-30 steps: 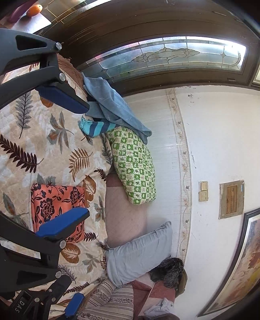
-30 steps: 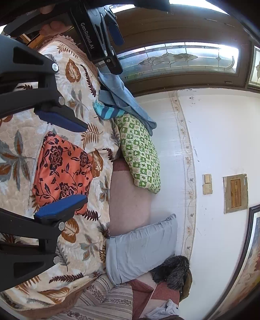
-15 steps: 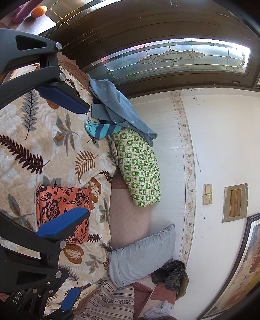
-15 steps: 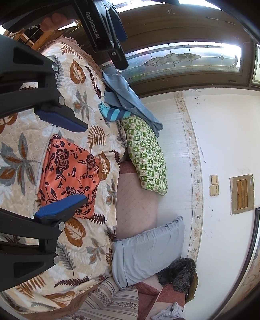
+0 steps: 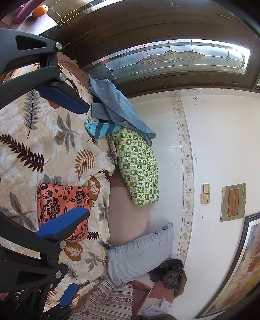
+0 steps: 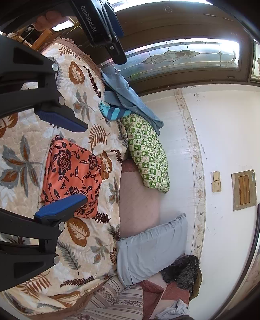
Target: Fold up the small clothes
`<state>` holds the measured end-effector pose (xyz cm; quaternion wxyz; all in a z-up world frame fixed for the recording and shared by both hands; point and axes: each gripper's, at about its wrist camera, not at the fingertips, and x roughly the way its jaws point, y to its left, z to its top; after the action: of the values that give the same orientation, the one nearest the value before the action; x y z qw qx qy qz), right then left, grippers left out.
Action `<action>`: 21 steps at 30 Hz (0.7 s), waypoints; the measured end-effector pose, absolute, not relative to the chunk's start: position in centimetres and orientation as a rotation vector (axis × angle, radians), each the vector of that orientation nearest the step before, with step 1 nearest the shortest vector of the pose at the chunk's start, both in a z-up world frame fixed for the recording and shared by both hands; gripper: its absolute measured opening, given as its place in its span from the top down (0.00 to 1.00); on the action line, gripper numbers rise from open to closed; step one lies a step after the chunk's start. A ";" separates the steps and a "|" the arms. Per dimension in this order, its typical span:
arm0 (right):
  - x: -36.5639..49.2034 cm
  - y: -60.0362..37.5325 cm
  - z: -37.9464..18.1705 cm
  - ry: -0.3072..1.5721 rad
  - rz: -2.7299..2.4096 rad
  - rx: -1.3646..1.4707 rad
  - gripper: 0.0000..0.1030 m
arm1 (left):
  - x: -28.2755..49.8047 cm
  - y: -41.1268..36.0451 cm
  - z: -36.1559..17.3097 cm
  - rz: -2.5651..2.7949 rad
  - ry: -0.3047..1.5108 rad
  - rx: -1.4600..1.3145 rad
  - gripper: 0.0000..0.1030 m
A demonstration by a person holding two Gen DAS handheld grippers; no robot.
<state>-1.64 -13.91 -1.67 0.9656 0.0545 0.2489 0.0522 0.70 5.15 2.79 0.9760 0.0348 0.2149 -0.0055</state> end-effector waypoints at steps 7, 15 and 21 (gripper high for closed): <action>-1.8 -13.8 -1.6 0.502 0.105 0.106 0.34 | 0.1 4.9 3.2 -0.032 0.423 0.072 0.08; -1.9 -13.7 -1.4 0.494 0.101 0.108 0.34 | -0.5 5.1 3.7 -0.047 0.407 0.059 0.08; -2.0 -13.4 -0.9 0.481 0.100 0.106 0.34 | -0.8 5.2 4.0 -0.055 0.396 0.057 0.08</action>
<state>-2.04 -13.37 -0.93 0.9686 0.0522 0.2380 0.0493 -0.80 5.23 3.97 0.9796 0.0283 0.1968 -0.0273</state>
